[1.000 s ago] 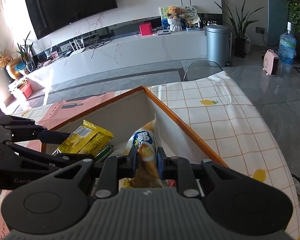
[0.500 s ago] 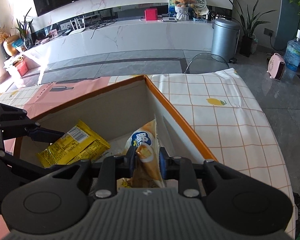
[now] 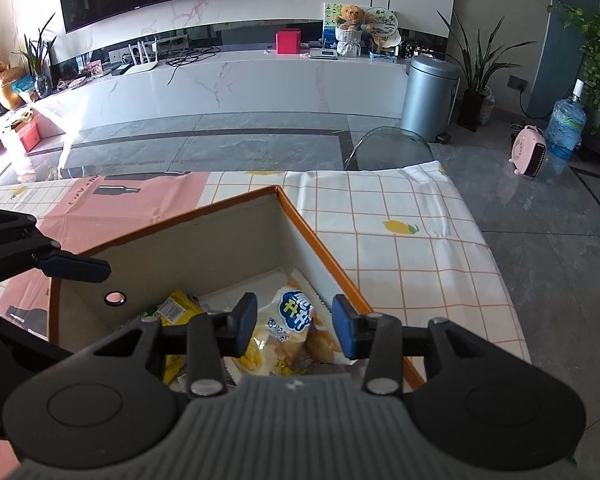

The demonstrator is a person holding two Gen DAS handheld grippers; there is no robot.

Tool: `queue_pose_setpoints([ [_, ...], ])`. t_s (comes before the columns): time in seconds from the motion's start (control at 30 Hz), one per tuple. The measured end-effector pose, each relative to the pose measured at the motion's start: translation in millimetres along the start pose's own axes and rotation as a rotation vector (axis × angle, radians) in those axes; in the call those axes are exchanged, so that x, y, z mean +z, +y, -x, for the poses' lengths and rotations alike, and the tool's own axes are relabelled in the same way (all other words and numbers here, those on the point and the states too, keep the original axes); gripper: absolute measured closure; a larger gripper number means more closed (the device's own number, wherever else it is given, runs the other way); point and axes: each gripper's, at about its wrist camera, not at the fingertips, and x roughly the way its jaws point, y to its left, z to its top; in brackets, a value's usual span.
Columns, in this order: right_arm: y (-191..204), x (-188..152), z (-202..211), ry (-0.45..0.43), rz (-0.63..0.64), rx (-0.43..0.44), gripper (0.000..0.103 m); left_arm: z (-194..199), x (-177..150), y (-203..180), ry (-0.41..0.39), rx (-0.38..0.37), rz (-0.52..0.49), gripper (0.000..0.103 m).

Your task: Organize snacks

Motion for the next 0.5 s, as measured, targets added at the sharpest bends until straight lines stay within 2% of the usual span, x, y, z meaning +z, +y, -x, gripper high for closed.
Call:
queue_pose_setpoints([
  [0.23, 14.4, -6.1, 63.6, 0.016, -0.041, 0.016, 0.047, 64.7, -14.8, 1.9, -0.100, 0.020, 0.097, 0.020],
  [0.33, 24.3, -9.8, 96.9, -0.015, -0.036, 0.016, 0.037, 99.2, -22.2, 6.1, -0.157, 0.041, 0.139, 0.018],
  [0.5, 41.6, -22.9, 149.3, -0.086, -0.059, 0.034, 0.033, 145.0, -47.0, 9.8, -0.255, 0.093, 0.216, 0.015],
])
